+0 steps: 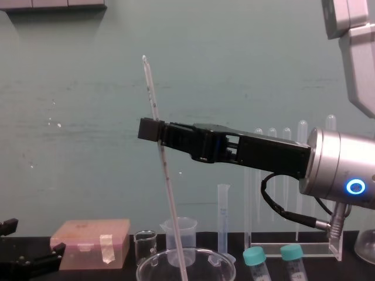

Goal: Hold the thermometer with one hand and immerse one end into the beaker, then reinsert it into the test tube rack.

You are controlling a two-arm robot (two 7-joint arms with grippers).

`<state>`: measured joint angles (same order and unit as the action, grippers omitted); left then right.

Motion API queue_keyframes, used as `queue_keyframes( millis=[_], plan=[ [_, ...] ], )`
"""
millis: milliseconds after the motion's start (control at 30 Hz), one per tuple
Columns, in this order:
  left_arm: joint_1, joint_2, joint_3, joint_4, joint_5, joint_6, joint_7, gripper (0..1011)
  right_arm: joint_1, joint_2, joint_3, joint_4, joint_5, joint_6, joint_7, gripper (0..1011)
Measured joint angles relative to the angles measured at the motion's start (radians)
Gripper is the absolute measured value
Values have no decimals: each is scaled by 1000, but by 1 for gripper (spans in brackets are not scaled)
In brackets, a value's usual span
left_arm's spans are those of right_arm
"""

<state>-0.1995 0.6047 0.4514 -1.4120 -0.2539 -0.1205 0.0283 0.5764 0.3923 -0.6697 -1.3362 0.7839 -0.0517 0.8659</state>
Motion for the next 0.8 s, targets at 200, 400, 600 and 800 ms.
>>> queue_keyframes(
  millis=[200,400,600,800],
  plan=[
    [0,0,0,0,0,0,0,1008,-1,1,0,-1,0,0,0,56],
    [0,0,0,0,0,0,0,1008,-2,2,0,-4,0,1,-1,55],
    [0,0,0,0,0,0,0,1008,-2,3,0,-5,-1,2,-2,56],
    [0,0,0,0,0,0,0,1008,-2,3,-1,-5,-1,2,-2,55]
  ],
)
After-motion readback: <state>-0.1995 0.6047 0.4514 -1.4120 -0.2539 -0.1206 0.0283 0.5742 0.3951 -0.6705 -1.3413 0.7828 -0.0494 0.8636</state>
